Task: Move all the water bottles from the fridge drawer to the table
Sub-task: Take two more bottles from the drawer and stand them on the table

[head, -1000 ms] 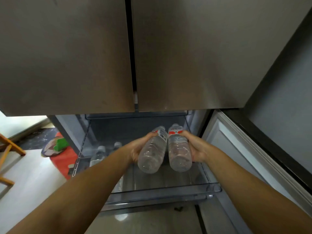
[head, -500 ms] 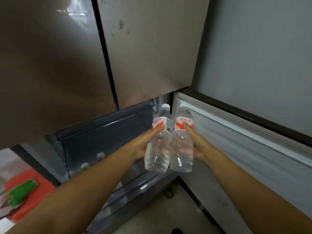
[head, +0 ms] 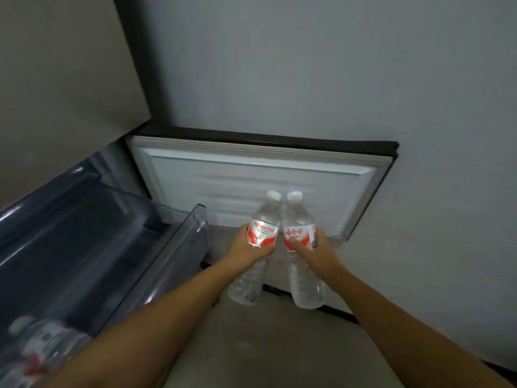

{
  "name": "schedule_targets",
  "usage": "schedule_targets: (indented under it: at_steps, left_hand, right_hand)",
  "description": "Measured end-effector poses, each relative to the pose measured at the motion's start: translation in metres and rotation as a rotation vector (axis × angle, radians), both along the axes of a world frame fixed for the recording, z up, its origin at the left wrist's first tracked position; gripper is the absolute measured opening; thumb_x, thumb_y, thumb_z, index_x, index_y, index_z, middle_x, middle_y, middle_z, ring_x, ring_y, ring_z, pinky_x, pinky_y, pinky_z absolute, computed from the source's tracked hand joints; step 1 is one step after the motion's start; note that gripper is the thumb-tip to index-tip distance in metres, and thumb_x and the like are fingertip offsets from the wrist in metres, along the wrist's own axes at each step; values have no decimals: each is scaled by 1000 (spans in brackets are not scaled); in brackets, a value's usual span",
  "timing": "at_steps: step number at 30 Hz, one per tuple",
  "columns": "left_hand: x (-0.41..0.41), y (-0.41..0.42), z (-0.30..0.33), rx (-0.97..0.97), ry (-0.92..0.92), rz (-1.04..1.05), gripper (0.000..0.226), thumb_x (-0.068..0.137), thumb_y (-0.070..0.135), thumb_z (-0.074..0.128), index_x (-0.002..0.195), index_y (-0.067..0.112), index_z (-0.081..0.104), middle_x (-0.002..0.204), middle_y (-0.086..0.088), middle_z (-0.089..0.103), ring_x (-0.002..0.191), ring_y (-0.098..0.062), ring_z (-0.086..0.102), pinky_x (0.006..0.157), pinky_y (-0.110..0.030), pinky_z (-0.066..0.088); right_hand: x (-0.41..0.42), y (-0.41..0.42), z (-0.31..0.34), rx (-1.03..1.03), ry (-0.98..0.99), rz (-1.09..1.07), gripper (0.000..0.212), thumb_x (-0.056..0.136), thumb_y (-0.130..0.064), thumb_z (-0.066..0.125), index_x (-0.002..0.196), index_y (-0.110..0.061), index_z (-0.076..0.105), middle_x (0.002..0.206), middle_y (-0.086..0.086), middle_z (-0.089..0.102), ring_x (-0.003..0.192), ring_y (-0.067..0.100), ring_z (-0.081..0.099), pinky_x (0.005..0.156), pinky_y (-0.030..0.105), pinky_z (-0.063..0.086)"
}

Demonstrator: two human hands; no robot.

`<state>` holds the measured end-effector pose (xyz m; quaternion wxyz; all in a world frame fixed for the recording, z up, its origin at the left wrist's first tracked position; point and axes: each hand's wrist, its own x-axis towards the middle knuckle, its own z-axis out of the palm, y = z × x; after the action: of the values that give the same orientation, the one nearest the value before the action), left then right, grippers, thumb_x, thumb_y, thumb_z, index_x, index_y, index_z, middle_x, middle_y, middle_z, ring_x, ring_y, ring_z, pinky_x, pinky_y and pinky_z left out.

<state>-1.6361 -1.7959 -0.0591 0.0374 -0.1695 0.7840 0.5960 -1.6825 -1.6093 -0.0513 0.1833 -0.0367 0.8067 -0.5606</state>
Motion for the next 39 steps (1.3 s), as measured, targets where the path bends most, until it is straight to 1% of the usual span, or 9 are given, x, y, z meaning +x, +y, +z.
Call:
schedule_targets:
  at_steps: [3, 5, 8, 13, 16, 20, 29, 34, 39]
  left_hand:
    - [-20, 49, -10, -24, -13, -123, 66, 58, 43, 80, 115, 23, 54, 101, 4, 69, 91, -13, 68, 82, -37, 58]
    - [-31, 87, -12, -36, -10, -176, 62, 62, 38, 81, 115, 23, 52, 102, 4, 68, 91, -13, 67, 81, -34, 56]
    - [-45, 142, -17, -62, -12, -245, 56, 69, 29, 82, 116, 22, 52, 104, 3, 67, 91, -15, 64, 79, -29, 52]
    - [-60, 251, -22, -116, -7, -381, 63, 71, 30, 81, 124, 20, 47, 110, 2, 64, 93, -14, 61, 66, -17, 43]
    - [-71, 304, -21, -148, -9, -434, 67, 73, 31, 79, 128, 21, 41, 109, 4, 59, 93, -15, 59, 70, -20, 45]
    - [-87, 376, -19, -188, -8, -515, 66, 74, 29, 79, 128, 20, 41, 112, 0, 60, 91, -15, 58, 75, -24, 44]
    - [-102, 513, -18, -220, 7, -772, 63, 77, 28, 77, 128, 18, 42, 110, 1, 58, 93, -15, 56, 79, -27, 43]
    - [-109, 602, -20, -247, 35, -1005, 63, 77, 28, 76, 129, 18, 41, 110, 2, 55, 94, -15, 54, 80, -29, 42]
    - [-123, 692, -21, -232, 88, -1259, 67, 75, 35, 78, 129, 23, 40, 117, 2, 56, 103, -18, 58, 89, -34, 50]
  right_hand:
    - [3, 60, -11, 104, 34, -108, 43, 82, -40, 72, 112, -24, 45, 101, -5, 62, 88, 9, 62, 73, 20, 49]
    - [6, 105, -17, 140, 30, -196, 48, 82, -40, 72, 116, -21, 43, 101, -4, 62, 88, 11, 62, 75, 22, 48]
    - [13, 165, -22, 208, 38, -296, 45, 83, -38, 72, 110, -23, 39, 91, -8, 57, 81, 11, 58, 65, 18, 43]
    - [17, 283, -36, 264, -10, -450, 52, 80, -39, 75, 114, -18, 42, 95, -1, 62, 82, 16, 63, 73, 31, 51]
    - [17, 341, -37, 277, -7, -497, 56, 80, -39, 74, 119, -14, 41, 95, -1, 61, 82, 15, 62, 73, 33, 53]
    - [24, 413, -37, 340, 2, -565, 53, 83, -45, 69, 118, -19, 38, 92, -5, 59, 82, 15, 62, 72, 31, 50]
    - [64, 522, -36, 421, -83, -845, 66, 79, -54, 68, 126, -18, 39, 108, 0, 60, 98, 20, 63, 88, 37, 55]
    - [97, 578, -38, 405, -132, -1044, 71, 80, -58, 64, 134, -21, 36, 115, 2, 62, 99, 20, 63, 85, 34, 53]
    - [121, 625, -35, 392, -95, -1250, 67, 83, -56, 62, 135, -26, 31, 122, -2, 59, 101, 18, 65, 80, 33, 57]
